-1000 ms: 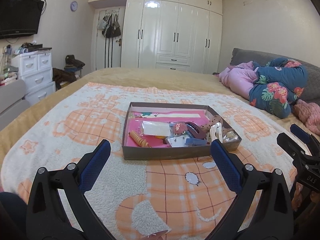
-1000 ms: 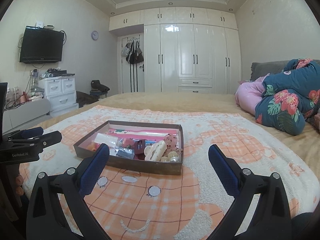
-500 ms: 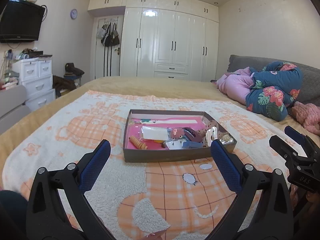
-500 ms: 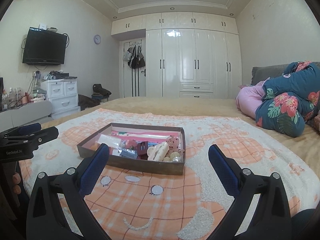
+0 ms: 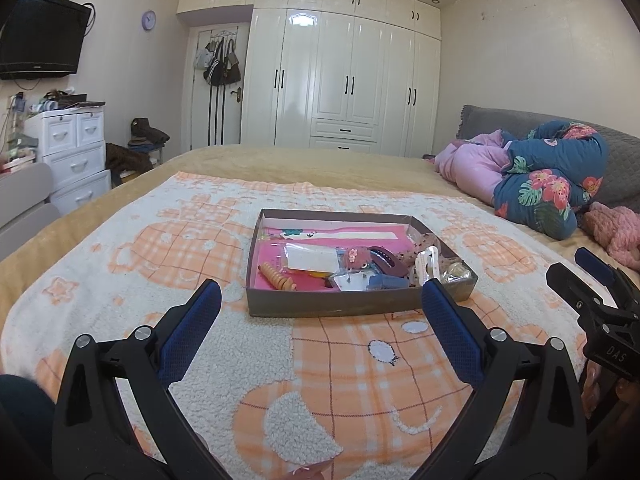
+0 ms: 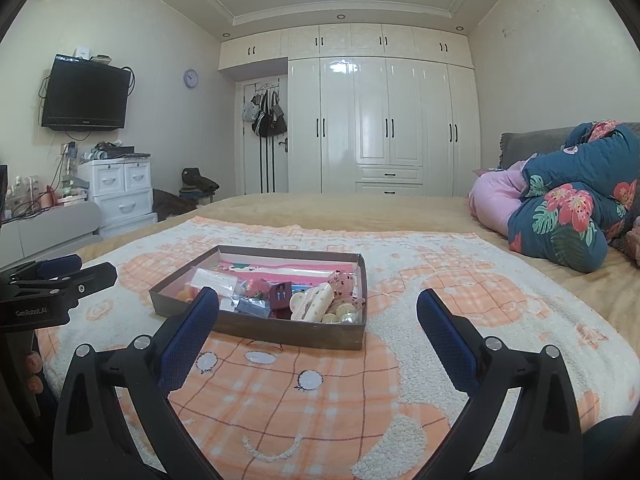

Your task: Organize jewelry

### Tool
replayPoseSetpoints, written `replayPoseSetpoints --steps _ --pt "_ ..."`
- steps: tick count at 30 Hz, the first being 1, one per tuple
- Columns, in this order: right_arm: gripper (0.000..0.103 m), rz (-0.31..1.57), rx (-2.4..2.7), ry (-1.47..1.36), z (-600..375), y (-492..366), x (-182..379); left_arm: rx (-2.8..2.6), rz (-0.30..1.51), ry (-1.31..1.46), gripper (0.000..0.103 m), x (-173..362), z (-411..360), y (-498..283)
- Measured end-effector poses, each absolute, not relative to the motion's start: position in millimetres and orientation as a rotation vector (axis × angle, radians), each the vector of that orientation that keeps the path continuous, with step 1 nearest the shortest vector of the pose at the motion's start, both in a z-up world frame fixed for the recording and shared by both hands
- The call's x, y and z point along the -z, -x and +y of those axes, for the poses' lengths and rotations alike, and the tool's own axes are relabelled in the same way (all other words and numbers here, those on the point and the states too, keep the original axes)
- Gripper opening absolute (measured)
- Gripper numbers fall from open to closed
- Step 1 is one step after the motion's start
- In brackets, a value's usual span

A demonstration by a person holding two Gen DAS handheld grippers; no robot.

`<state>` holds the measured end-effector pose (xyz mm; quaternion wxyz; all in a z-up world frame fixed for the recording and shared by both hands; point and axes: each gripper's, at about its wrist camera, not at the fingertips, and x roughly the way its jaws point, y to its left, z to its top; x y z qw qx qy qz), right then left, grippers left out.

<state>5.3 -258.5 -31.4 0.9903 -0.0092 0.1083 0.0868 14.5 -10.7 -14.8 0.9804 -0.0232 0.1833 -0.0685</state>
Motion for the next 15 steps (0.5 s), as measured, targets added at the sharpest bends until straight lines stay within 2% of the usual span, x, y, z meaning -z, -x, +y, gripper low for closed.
replayPoseSetpoints --steps 15 --pt "0.097 0.215 -0.17 0.016 -259.1 -4.6 30.4 0.138 0.369 0.046 0.092 14.8 -10.6 -14.6"
